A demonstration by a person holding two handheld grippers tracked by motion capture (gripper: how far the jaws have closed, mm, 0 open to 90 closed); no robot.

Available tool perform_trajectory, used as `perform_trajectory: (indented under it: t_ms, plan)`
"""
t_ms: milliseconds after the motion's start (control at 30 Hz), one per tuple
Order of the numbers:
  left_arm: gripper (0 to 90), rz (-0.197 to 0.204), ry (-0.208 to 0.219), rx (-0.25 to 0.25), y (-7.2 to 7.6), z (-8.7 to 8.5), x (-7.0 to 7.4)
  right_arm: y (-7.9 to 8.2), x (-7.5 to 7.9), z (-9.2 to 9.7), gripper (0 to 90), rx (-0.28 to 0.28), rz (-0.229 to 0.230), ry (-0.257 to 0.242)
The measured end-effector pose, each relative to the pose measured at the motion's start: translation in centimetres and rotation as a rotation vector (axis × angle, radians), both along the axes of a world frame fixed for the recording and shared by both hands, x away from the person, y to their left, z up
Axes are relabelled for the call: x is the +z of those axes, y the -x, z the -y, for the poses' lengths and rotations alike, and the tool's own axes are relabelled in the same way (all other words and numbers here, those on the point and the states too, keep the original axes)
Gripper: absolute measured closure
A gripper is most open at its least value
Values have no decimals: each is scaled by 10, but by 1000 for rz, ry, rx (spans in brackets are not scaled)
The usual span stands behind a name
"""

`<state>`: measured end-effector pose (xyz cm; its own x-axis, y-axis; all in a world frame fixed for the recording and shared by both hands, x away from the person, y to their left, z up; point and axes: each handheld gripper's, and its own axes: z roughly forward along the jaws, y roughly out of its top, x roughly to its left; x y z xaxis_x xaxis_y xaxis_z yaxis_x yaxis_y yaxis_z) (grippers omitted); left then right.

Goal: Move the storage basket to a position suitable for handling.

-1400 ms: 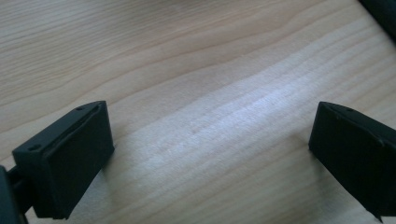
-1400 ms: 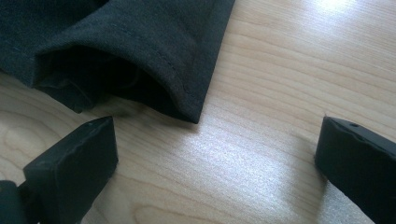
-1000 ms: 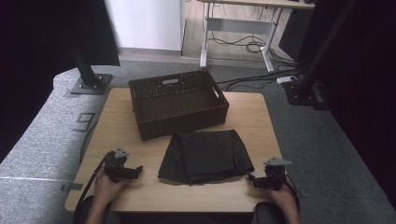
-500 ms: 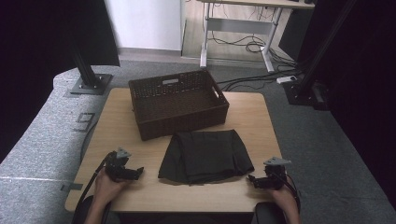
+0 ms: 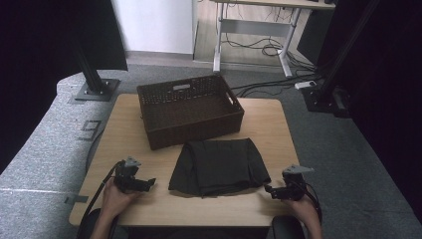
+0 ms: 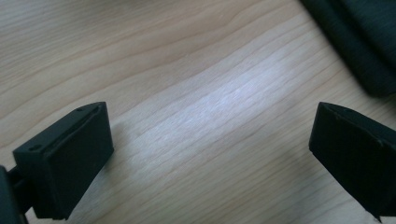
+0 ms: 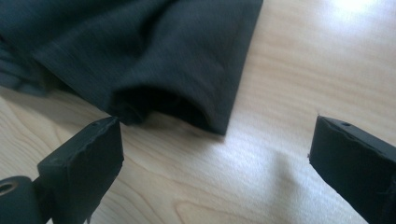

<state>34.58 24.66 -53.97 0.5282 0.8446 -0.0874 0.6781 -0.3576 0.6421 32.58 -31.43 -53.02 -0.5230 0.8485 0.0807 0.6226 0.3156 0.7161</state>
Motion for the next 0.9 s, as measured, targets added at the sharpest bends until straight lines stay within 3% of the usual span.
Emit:
perform_trajectory:
  t_ms: [167,333,900]
  plan:
    - [4,9,42,-16,-2,6,4,-3,11,0,29,5,20,-37]
    - [10,29,34,-41,-4,15,9,-9,20,-1,29,0,41,-49]
    - [56,81,26,-137,-35,67,28,-46,33,-20,30,9,63,-13]
